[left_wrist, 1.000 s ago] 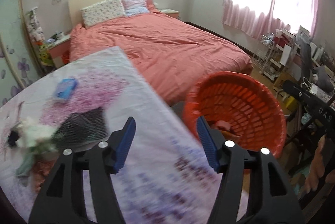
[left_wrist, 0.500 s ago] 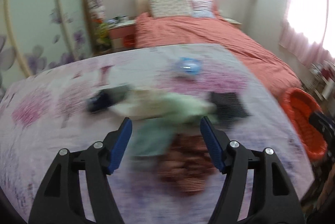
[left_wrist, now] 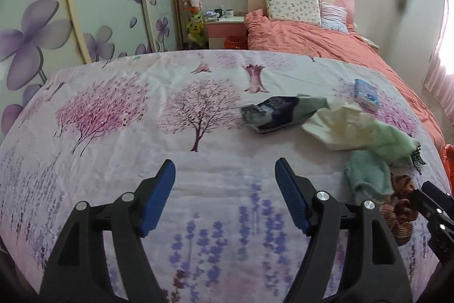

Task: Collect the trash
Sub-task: 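Move both tools back over the bed, then grasp the navy pouch with the left tool while the right tool grasps the red plaid scrunchie, then carry the pouch and scrunchie over the orange basket with both tools, then open both tools to drop the pouch and scrunchie into the basket, then move both tools back over the bed, then grasp the green sock with the left tool, then grasp the black mesh net with the right tool while the left tool holds the sock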

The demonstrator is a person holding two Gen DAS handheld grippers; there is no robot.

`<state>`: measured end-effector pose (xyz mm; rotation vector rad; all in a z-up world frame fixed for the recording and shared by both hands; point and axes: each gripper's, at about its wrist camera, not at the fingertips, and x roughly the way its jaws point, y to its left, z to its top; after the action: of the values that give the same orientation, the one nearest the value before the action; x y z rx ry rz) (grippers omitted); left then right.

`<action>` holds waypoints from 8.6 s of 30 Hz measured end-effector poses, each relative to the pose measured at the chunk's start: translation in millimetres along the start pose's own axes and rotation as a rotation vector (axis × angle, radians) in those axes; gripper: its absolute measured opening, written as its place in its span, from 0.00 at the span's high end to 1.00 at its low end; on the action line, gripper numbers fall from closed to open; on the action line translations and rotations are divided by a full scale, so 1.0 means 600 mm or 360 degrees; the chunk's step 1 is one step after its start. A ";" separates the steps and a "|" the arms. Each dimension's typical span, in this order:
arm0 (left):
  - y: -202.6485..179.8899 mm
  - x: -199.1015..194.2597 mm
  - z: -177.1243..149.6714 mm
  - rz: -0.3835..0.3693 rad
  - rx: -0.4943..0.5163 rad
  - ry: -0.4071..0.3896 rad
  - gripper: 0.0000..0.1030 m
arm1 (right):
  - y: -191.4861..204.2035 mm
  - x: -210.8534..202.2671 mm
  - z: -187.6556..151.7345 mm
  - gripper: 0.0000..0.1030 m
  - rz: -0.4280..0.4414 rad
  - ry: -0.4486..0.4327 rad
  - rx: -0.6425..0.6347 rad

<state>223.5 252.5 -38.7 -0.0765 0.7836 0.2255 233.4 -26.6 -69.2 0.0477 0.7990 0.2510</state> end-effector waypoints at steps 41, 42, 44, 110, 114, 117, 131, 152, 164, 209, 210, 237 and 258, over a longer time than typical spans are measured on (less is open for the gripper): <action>-0.142 0.187 0.110 -0.0058 0.0333 0.0132 0.56 | -0.172 -0.031 -0.035 0.89 -0.0118 0.0020 0.0341; -0.142 0.192 0.110 -0.0078 0.0322 0.0157 0.67 | -0.172 -0.029 -0.035 0.89 -0.0114 0.0017 0.0339; -0.136 0.196 0.111 -0.0111 0.0273 0.0162 0.74 | -0.172 -0.031 -0.035 0.89 -0.0108 0.0012 0.0337; -0.638 -0.223 -0.044 -0.1170 0.0587 0.0045 0.88 | -0.443 -0.313 -0.069 0.89 -0.0638 -0.0687 0.0752; -0.689 -0.207 -0.060 -0.1210 0.0622 0.0085 0.88 | -0.479 -0.305 -0.076 0.89 -0.0668 -0.0680 0.0799; -0.723 -0.191 -0.073 -0.1235 0.0634 0.0136 0.88 | -0.492 -0.301 -0.081 0.89 -0.0676 -0.0669 0.0826; -0.796 -0.099 -0.102 -0.1134 0.0654 0.0284 0.67 | -0.529 -0.260 -0.090 0.75 -0.0590 -0.0555 0.0906; -0.598 -0.104 -0.094 -0.0770 0.0676 0.0078 0.42 | -0.457 -0.258 -0.075 0.52 -0.0619 -0.0472 0.0744; -0.327 -0.072 -0.058 -0.0426 0.0375 0.0008 0.29 | -0.343 -0.219 -0.051 0.51 -0.0476 -0.0422 0.0511; -0.048 0.056 -0.040 -0.0023 -0.0023 0.0181 0.74 | -0.110 -0.090 -0.017 0.51 -0.0129 -0.0177 0.0176; -0.052 0.055 -0.041 -0.0020 -0.0004 0.0173 0.74 | -0.106 -0.087 -0.015 0.51 -0.0122 -0.0175 0.0171; -0.038 0.060 -0.041 -0.0127 -0.0075 0.0170 0.73 | -0.034 0.059 0.054 0.82 -0.0236 -0.0024 0.0070; -0.041 0.028 -0.029 -0.0222 -0.0090 0.0127 0.84 | -0.104 -0.087 0.064 0.97 -0.0160 -0.0328 0.0182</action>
<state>228.5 228.7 -63.1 -0.1937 0.8476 0.1125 238.6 -97.6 -14.5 0.1386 0.6082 0.1030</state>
